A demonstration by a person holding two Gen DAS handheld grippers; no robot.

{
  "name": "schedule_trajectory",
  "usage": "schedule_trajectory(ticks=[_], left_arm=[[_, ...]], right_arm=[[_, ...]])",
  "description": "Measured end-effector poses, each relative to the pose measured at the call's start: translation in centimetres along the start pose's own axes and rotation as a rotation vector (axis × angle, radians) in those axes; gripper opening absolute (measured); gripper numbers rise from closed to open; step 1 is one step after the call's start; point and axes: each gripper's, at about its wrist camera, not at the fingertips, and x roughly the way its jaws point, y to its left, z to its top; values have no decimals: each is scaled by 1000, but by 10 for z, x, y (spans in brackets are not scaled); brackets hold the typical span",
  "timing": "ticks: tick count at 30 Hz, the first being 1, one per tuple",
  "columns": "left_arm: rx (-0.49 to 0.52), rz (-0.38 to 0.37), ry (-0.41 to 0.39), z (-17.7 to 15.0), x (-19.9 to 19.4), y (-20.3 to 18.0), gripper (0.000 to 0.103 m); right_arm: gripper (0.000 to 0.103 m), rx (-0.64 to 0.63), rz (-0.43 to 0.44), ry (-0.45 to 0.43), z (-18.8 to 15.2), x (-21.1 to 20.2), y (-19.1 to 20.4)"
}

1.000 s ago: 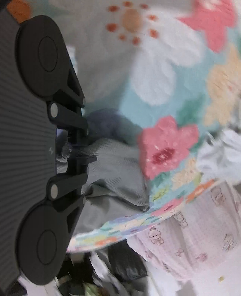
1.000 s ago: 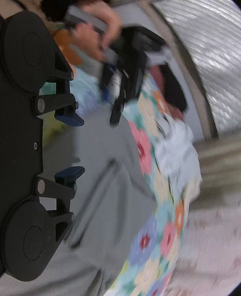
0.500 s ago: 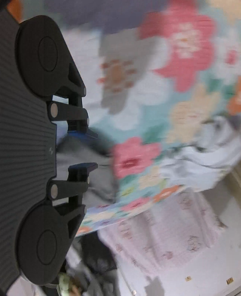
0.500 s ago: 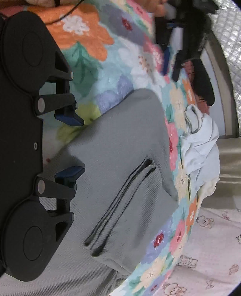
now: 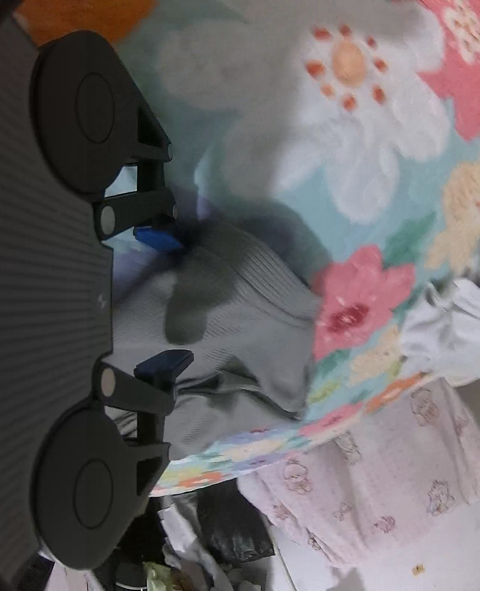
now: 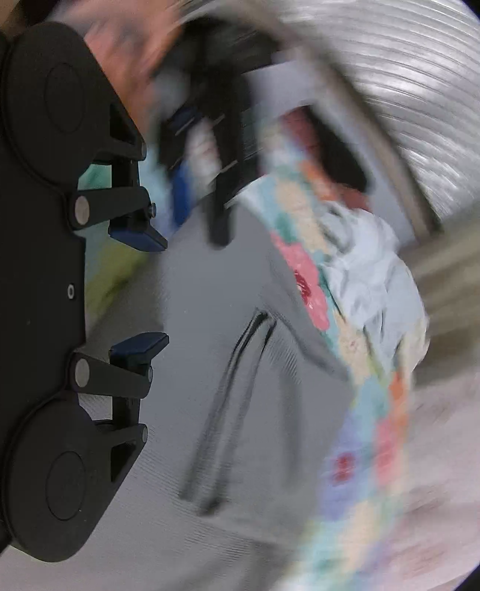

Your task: Fold clothes

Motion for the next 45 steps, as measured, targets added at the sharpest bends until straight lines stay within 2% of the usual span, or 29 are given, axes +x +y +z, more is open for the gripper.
schedule_trajectory(ticks=[2,3,5,6,7,8,10,12,14,19,21,26,27,30,32,33,35,37,38,39,40,45], left_arm=[[42,23,-62,2,2,-8,59],[59,29,-83,2,1,-10,56],[71,30,-101,4,-4,-8,34],[57,-7,-96,7,-4,-6,25],[45,-41,-90,10,-6,-4,25],[53,-59,-79,11,-10,-3,25],[110,-36,-111,11,-15,-8,24],[142,-12,-108,11,-12,-12,23],[139,-15,-90,11,-8,-11,24],[124,-37,-16,12,9,-3,23],[87,-59,3,13,13,2,23],[56,-90,23,15,16,7,23],[57,-90,25,14,17,6,23],[120,-70,2,11,11,-3,20],[158,-65,-14,8,7,-9,16],[174,-62,-19,8,6,-12,15],[198,-60,-30,7,4,-15,13],[207,-83,-38,6,1,-18,11],[209,-104,-41,6,0,-20,11],[212,-124,-44,5,-2,-22,11],[215,-144,-47,5,-4,-24,11],[309,-240,-50,-5,-15,-51,10]], right_arm=[[54,147,62,-23,16,-7,-21],[54,166,64,-19,28,-9,-26],[57,193,49,10,56,-7,-30],[63,210,35,38,72,-4,-30],[68,239,16,85,88,3,-31],[68,256,-10,149,104,12,-31],[68,244,-98,272,131,34,-27],[68,226,-204,321,155,55,-22],[68,227,-240,364,175,80,-19],[70,340,-241,396,200,124,-29],[70,369,-308,378,205,137,-32],[70,300,-467,371,213,163,-26],[72,294,-487,379,213,169,-26],[97,269,-480,389,211,184,-26],[98,231,-494,388,208,190,-22],[97,213,-514,381,206,191,-20],[86,170,-555,368,201,193,-15],[53,102,-565,353,200,186,-10],[42,69,-558,346,199,181,-8],[24,49,-542,337,199,173,-8],[18,62,-502,325,199,162,-11],[16,171,-250,214,196,96,-43]])
